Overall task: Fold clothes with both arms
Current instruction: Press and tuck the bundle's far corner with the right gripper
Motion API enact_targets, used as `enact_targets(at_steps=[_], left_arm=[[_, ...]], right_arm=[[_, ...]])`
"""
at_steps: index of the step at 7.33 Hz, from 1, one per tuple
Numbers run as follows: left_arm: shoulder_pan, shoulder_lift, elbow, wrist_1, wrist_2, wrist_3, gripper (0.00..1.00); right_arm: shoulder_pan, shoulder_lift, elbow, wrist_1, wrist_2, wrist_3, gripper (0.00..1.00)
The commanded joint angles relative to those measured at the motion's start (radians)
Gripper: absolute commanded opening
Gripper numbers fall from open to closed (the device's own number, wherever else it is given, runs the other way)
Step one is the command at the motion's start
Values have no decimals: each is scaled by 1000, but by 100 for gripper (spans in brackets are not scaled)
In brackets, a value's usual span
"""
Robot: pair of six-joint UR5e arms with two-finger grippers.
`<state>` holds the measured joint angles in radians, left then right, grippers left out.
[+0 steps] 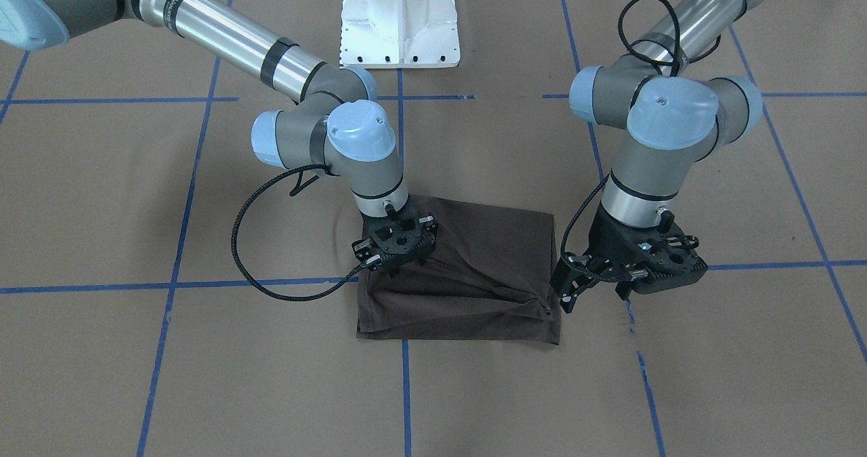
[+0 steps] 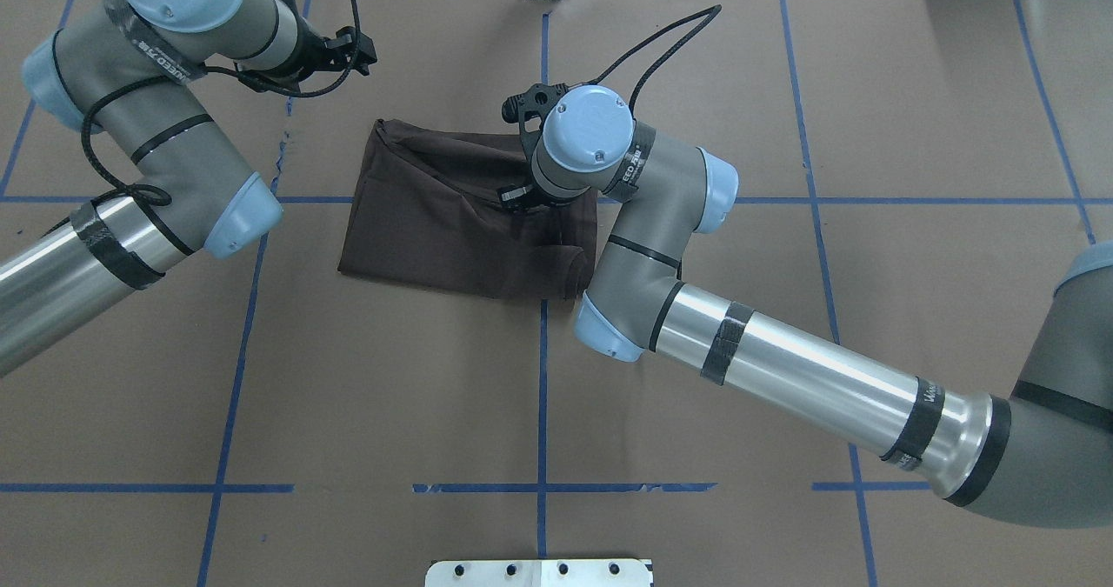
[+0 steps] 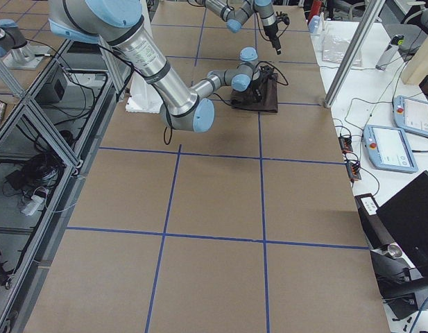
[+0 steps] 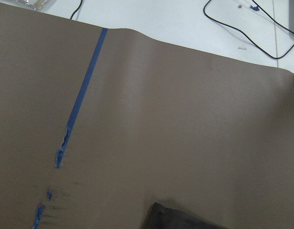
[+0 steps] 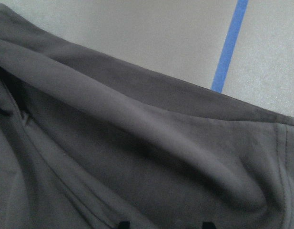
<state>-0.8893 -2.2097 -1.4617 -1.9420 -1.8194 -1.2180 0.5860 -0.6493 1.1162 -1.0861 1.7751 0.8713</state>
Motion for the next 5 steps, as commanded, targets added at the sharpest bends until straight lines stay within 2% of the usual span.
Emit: enact_targets(at_steps=[1, 3, 4, 5], left_arm=[[0, -1, -9, 0, -18, 0, 100], [-3, 1, -9, 0, -18, 0, 100], [-5, 1, -8, 0, -20, 0, 100], [-5, 1, -8, 0, -18, 0, 100]], right_arm=[[-11, -7, -1, 0, 0, 2, 50], [-14, -9, -1, -1, 0, 2, 47], [-12, -10, -1, -1, 0, 2, 33], [-11, -10, -1, -1, 0, 0, 9]])
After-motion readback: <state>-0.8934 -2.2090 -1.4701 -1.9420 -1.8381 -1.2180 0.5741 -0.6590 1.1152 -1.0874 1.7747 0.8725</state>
